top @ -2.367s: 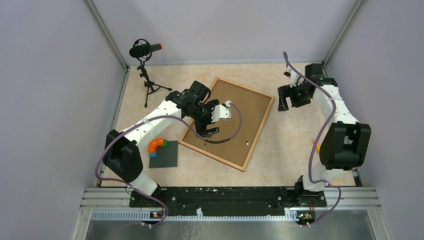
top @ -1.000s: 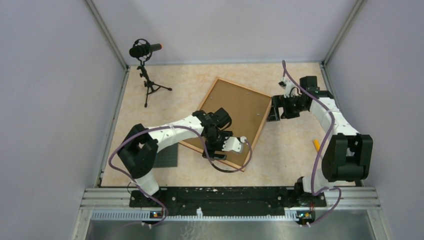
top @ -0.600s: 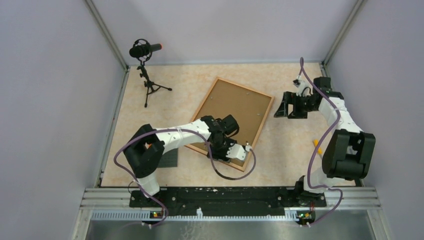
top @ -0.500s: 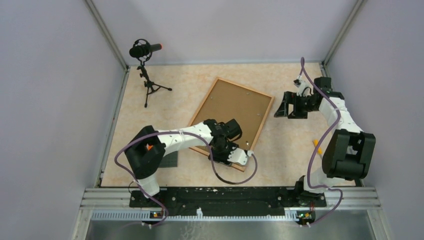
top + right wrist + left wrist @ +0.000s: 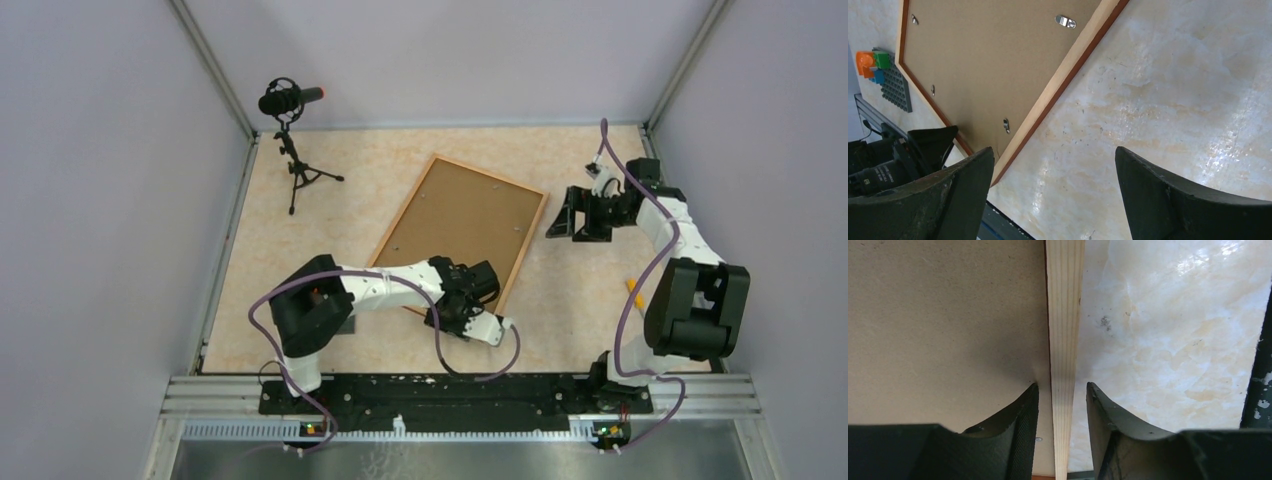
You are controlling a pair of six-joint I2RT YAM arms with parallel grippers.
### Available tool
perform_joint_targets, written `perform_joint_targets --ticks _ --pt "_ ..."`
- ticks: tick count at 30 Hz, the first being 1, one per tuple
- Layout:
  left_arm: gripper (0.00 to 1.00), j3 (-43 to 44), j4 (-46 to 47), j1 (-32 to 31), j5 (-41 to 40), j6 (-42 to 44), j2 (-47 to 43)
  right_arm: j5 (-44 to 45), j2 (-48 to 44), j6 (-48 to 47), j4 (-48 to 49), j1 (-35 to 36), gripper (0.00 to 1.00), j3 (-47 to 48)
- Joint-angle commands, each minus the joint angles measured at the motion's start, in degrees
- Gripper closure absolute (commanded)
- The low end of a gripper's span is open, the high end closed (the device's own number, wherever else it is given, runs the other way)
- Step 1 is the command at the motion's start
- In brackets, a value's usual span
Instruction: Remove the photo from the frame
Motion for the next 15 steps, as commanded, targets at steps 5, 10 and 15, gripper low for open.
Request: perform_joint_targets --ticks 5,10,15 --pt "0.65 -3.90 3.96 -2.35 -0.27 -5.93 5.19 -1.75 -2.12 2.32 3.44 -0.25 0.11 -3.61" --pt "0.85 -0.02 4.00 -1.96 1.49 -7.88 4.59 -2.05 -2.14 3.11 4.19 -0.25 0.11 -5.31" --pt "1.00 5.04 2.51 -1.53 2.65 -8.01 3.48 -3.14 -1.59 4.39 5.71 -0.33 0.11 -7.10"
